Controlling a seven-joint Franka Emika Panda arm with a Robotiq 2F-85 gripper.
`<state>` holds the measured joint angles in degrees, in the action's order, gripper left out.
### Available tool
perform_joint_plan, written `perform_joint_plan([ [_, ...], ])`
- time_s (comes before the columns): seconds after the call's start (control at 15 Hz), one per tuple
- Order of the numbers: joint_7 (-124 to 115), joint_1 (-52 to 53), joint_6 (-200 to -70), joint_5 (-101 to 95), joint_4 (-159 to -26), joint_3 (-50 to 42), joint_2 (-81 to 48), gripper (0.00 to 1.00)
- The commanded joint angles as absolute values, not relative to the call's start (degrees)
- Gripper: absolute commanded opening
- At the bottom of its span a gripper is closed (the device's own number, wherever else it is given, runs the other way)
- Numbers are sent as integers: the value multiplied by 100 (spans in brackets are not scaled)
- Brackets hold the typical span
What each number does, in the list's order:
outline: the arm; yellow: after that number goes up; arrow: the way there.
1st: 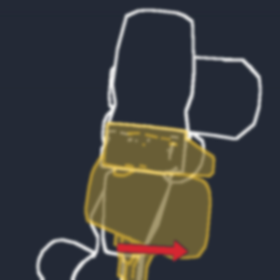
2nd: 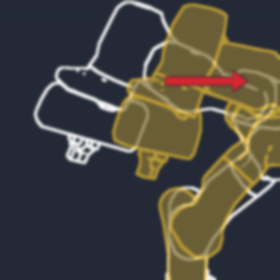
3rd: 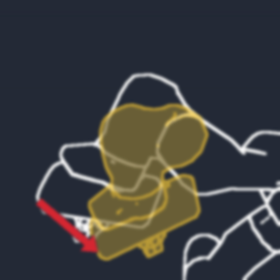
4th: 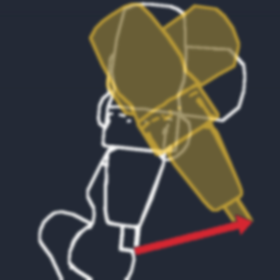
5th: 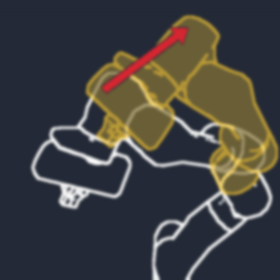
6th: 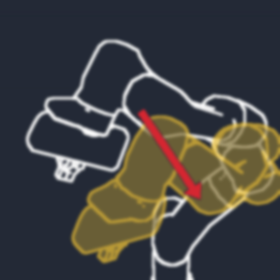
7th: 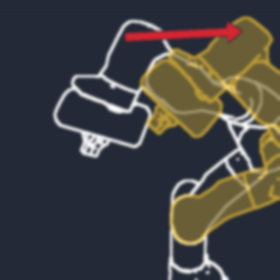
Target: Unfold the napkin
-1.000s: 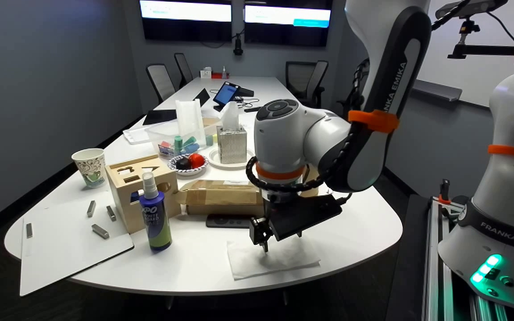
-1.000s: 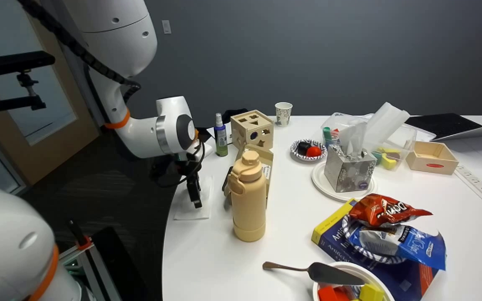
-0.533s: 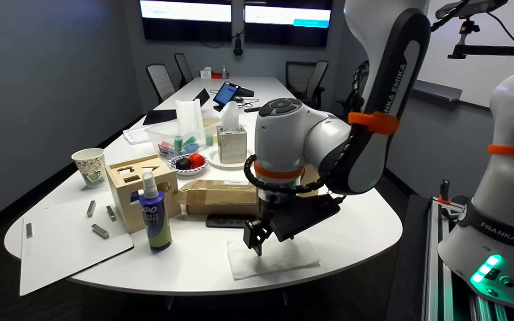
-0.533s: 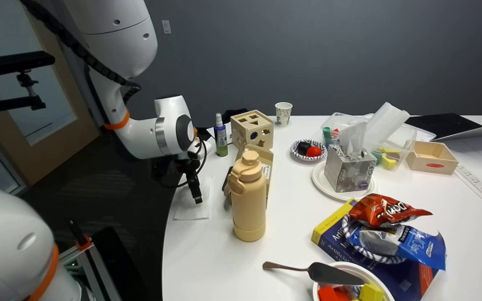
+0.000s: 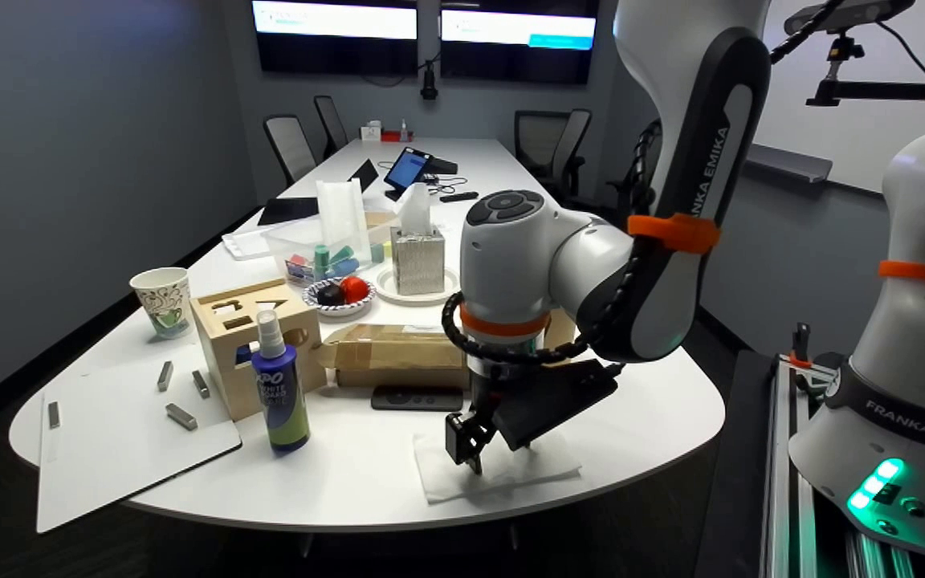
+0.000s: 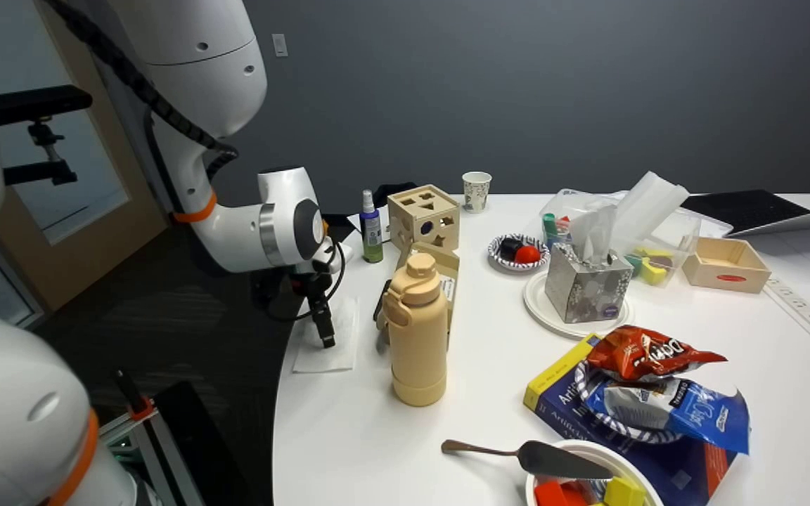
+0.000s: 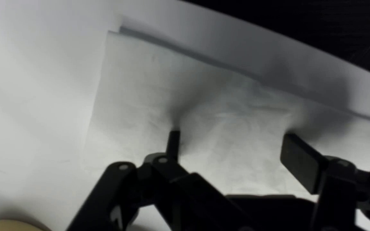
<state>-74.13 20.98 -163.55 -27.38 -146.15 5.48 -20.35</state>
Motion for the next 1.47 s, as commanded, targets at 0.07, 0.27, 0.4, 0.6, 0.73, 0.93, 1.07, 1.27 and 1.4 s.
perform_joint_plan([
  [0.07, -7265, 1975, -16419, -2638, -14609, 666, -2069, 42],
  [0.27, -7244, 1936, -16409, -2618, -14566, 694, -2107, 20],
  [0.4, -7189, 1888, -16365, -2582, -14466, 733, -2188, 4],
  [0.6, -7012, 1827, -16236, -2552, -14172, 775, -2367, 1],
  [0.73, -6871, 1814, -16061, -2556, -13881, 792, -2510, 3],
  [0.93, -6531, 2219, -15874, -2377, -13353, 468, -2732, 3],
  [1.07, -6151, 2248, -15805, -2208, -12969, 495, -2990, 3],
  [1.27, -5300, 2207, -15943, -1758, -12625, 717, -3249, 3],
  [1.4, -4705, 2149, -15928, -1412, -12515, 887, -3321, 3],
])
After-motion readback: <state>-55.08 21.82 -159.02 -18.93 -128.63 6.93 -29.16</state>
